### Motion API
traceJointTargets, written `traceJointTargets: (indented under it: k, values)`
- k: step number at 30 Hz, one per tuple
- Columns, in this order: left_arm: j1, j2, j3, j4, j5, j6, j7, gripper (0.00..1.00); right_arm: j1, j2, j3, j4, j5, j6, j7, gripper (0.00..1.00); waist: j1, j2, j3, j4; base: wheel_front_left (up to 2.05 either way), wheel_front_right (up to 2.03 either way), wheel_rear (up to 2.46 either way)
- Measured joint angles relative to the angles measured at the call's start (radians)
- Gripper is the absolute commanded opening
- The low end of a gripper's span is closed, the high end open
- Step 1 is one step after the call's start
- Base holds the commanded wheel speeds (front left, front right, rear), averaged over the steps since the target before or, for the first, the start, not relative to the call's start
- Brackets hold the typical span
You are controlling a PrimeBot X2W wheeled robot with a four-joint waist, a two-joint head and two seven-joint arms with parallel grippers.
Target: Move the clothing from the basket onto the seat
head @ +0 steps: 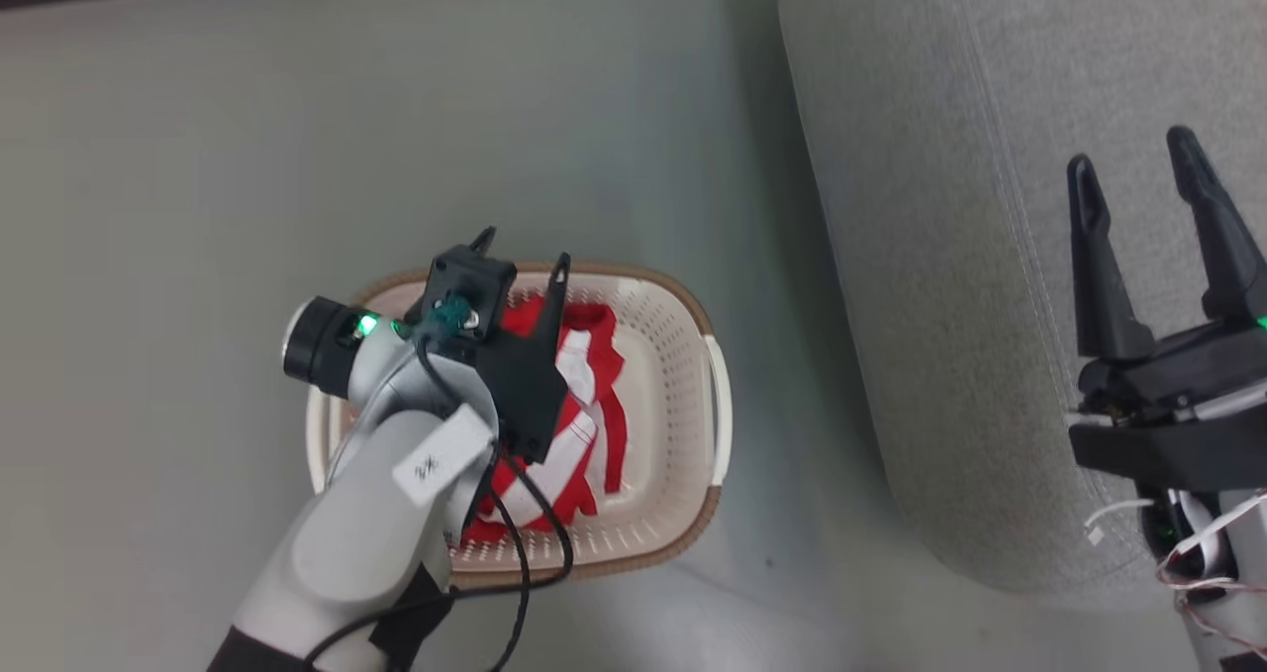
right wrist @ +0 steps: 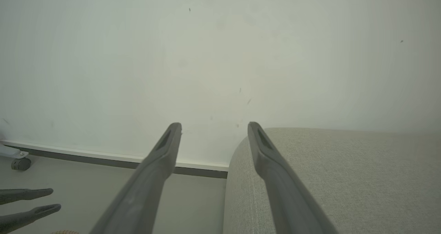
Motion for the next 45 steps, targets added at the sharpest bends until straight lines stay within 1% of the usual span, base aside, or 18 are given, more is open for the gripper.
traceJointTargets:
  k: [4, 9, 14, 22, 26, 30, 34, 37, 38, 45]
  values:
    - [-0.034, 0.0, 0.012, 0.062, 0.0, 0.018, 0.038, 1.0, -0.029, 0.01, -0.023, -0.017, 0.004, 0.003, 0.0, 1.0, 0.0, -0.0001, 0.057, -0.027, 0.0, 0.0, 0.0]
    - [-0.048, 0.0, 0.028, 0.155, -0.001, 0.034, 0.059, 1.0, -0.042, 0.032, -0.05, 0.003, 0.01, 0.009, 0.0, 1.0, 0.0, 0.0, 0.119, -0.068, 0.0, 0.0, 0.0]
    - [-0.063, 0.012, 0.056, 0.203, -0.005, 0.036, 0.064, 1.0, -0.038, 0.04, -0.082, 0.005, 0.019, 0.015, 0.0, 1.0, -0.0002, 0.0, 0.163, -0.11, 0.0, 0.0, 0.0]
    - [-0.1, 0.028, 0.088, 0.284, -0.026, 0.044, 0.068, 1.0, -0.011, 0.052, -0.131, 0.009, 0.02, 0.026, 0.0, 1.0, -0.0002, -0.0001, 0.221, -0.157, 0.0, 0.0, 0.0]
    - [-0.125, 0.058, 0.102, 0.318, -0.038, 0.044, 0.068, 1.0, 0.013, 0.067, -0.145, 0.003, 0.02, 0.033, 0.0, 1.0, -0.0001, -0.0002, 0.242, -0.173, 0.0, 0.0, 0.0]
    - [-0.14, 0.068, 0.115, 0.334, -0.047, 0.043, 0.059, 1.0, 0.017, 0.079, -0.146, -0.005, 0.02, 0.035, 0.0, 1.0, -0.0002, -0.0002, 0.256, -0.187, 0.0, 0.0, 0.0]
    - [-0.162, 0.071, 0.116, 0.354, -0.047, 0.041, 0.059, 1.0, 0.023, 0.09, -0.149, -0.014, 0.02, 0.044, 0.0, 1.0, -0.0002, -0.0002, 0.272, -0.199, 0.0, 0.0, 0.0]
    - [-0.18, 0.071, 0.119, 0.373, -0.054, 0.04, 0.06, 1.0, 0.036, 0.092, -0.155, -0.02, 0.02, 0.044, 0.0, 1.0, -0.0002, -0.0002, 0.284, -0.206, 0.0, 0.0, 0.0]
    - [-0.183, 0.071, 0.12, 0.381, -0.054, 0.033, 0.061, 1.0, 0.037, 0.093, -0.156, -0.019, 0.02, 0.044, 0.0, 1.0, -0.0002, -0.0002, 0.288, -0.208, 0.0, 0.0, 0.0]
    - [-0.182, 0.069, 0.122, 0.431, -0.059, 0.033, 0.077, 1.0, 0.037, 0.109, -0.166, -0.022, 0.02, 0.052, 0.0, 1.0, -0.0002, -0.0002, 0.315, -0.222, 0.0, 0.0, 0.0]
